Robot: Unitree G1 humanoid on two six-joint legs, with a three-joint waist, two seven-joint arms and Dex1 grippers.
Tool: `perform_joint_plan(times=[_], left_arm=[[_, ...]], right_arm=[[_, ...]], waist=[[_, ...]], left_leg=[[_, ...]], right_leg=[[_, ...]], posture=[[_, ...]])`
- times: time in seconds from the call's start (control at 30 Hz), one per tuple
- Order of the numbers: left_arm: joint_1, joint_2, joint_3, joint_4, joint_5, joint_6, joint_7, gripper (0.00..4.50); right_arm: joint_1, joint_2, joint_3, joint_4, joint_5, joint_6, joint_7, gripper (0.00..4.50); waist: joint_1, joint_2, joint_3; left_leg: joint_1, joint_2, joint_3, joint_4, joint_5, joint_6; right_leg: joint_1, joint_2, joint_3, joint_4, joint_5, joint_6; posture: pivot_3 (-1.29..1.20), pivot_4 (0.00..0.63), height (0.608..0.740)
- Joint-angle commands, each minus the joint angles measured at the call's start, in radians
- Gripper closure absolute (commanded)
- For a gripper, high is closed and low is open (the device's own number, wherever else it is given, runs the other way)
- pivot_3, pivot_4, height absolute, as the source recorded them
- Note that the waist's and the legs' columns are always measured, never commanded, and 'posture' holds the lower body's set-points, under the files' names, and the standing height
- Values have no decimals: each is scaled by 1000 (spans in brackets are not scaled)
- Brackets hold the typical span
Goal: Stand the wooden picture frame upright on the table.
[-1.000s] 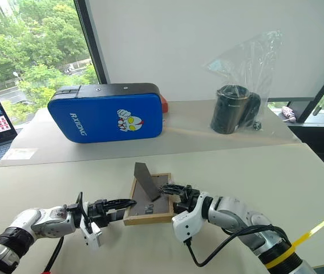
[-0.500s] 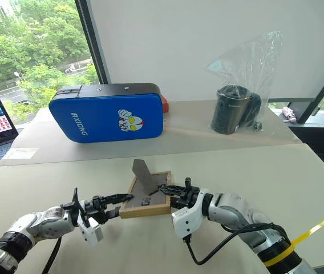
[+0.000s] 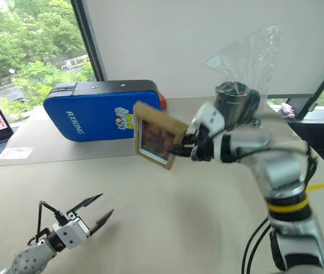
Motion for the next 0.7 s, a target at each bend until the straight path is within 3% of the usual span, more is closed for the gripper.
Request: perform_joint_plan(times=[0.03, 0.37, 0.5, 0.57, 0.7], left_arm=[[-1, -26, 50, -66, 7, 37, -14, 1418], [3, -86, 90, -117, 25, 80, -60, 1418], [6, -99, 99, -125, 32, 83, -71, 1418], [5, -106, 104, -127, 34, 84, -77, 1359], [0, -116, 105, -123, 36, 79, -90, 1359]], right_arm=[[-29, -5, -19, 56, 111, 132, 52, 3286], [68, -11, 231, 182, -14, 15, 137, 3286], [79, -14, 254, 184, -32, -8, 151, 3286], [75, -11, 245, 186, -31, -7, 145, 2285], [79, -24, 230, 169, -36, -4, 145, 1044]], waist=[[6, 0, 0], [-9, 0, 0], [-10, 0, 0], [-10, 0, 0], [-9, 0, 1]], left_leg=[[0, 0, 0, 0, 0, 0], [-2, -1, 2, 1, 0, 1], [-1, -1, 2, 2, 0, 1], [-1, -1, 2, 2, 0, 1], [-1, -1, 2, 2, 0, 0]], right_leg=[[0, 0, 0, 0, 0, 0], [-1, 0, 2, 1, 1, 1], [-1, 0, 2, 1, 1, 1], [-1, 0, 2, 1, 1, 1], [-1, 0, 2, 1, 1, 1]], posture=[[0, 150, 740], [0, 150, 740], [0, 150, 740], [0, 150, 740], [0, 150, 740]])
